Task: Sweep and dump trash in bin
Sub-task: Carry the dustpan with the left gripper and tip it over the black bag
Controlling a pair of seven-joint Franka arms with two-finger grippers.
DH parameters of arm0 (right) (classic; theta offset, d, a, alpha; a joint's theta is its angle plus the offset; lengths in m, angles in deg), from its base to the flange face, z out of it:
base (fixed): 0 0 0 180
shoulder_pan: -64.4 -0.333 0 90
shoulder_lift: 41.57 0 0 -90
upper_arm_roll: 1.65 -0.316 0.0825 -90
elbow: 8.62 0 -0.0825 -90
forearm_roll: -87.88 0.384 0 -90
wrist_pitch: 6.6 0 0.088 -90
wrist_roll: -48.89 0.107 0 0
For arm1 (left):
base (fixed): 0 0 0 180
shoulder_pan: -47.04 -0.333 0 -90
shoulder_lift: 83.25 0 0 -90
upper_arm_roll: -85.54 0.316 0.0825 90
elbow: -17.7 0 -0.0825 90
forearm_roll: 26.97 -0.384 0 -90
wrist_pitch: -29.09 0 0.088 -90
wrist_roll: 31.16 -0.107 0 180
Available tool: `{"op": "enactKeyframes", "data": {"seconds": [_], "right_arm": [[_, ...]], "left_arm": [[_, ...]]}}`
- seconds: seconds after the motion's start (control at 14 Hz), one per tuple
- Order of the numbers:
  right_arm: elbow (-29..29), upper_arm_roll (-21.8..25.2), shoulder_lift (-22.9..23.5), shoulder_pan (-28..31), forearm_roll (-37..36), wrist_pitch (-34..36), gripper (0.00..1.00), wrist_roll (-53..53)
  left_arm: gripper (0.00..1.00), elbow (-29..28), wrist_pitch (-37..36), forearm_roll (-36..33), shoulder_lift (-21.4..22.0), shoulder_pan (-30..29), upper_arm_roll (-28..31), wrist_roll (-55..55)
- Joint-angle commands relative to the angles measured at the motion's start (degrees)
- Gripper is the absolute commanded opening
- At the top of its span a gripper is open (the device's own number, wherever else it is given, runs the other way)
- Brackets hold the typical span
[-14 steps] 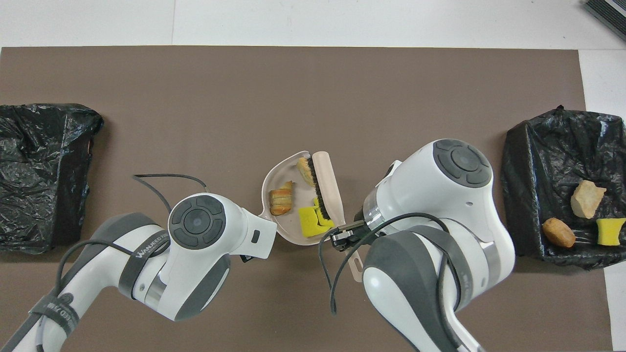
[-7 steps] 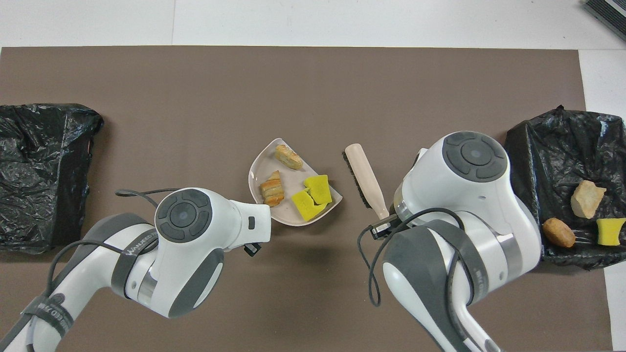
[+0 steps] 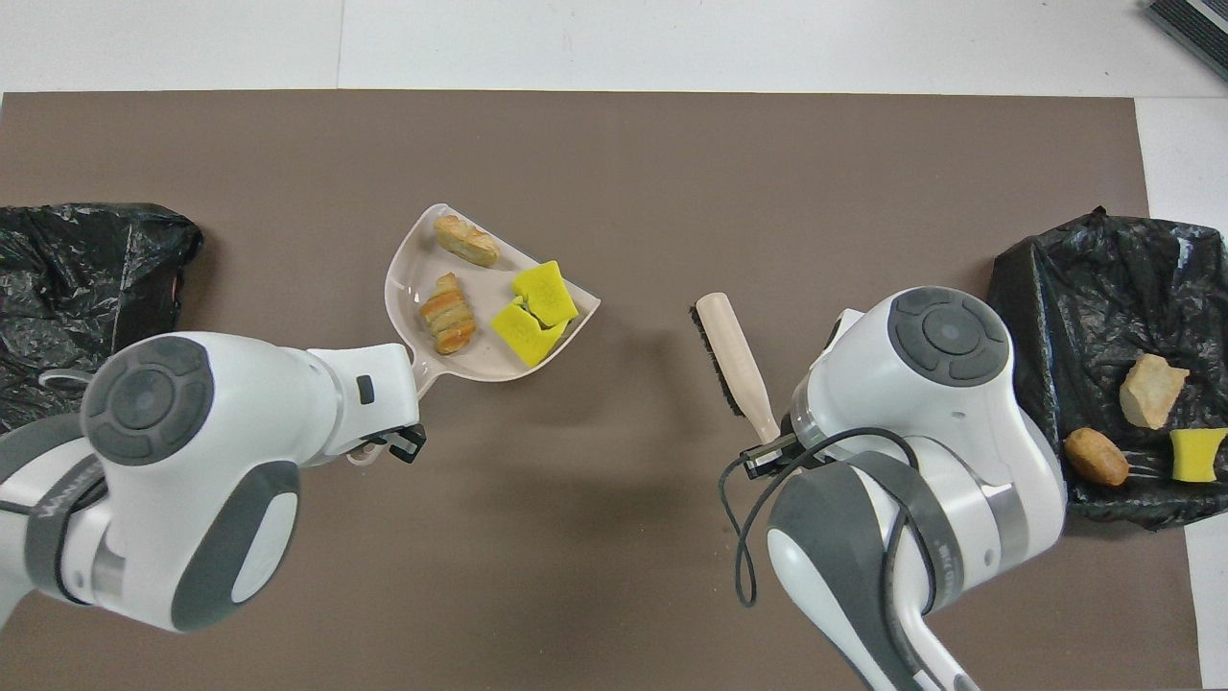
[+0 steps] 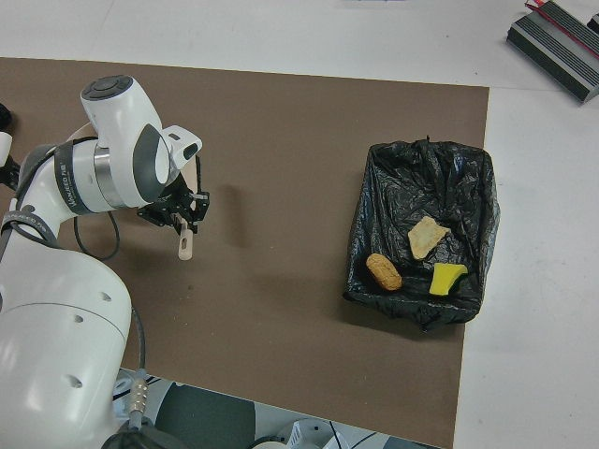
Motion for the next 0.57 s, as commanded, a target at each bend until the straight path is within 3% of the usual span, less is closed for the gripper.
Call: {"op": "enactKeyframes", "data": {"seconds": [0.0,0.22,0.5], "right_arm": [[-3.6,-0.4,-2.6,-2.9,-0.8,-2.5,0.0,5.7],[-6.7,-0.4,-2.1,-9.9,-0.8,-9.2,0.0,18.1],[-8.2,-0.5,-1.1,-16.5,-0.1,-12.6,0.0,28.5]], "left_arm": [[0.0,3.7,-6.8,0.7,2.4,-4.0,-0.3,0.7],[0.0,9.1,-16.9,0.5,2.9,-10.0,0.1,-0.5],[0.0,13.7,-23.1,0.3,3.1,-20.0,0.6,-3.2]]}}
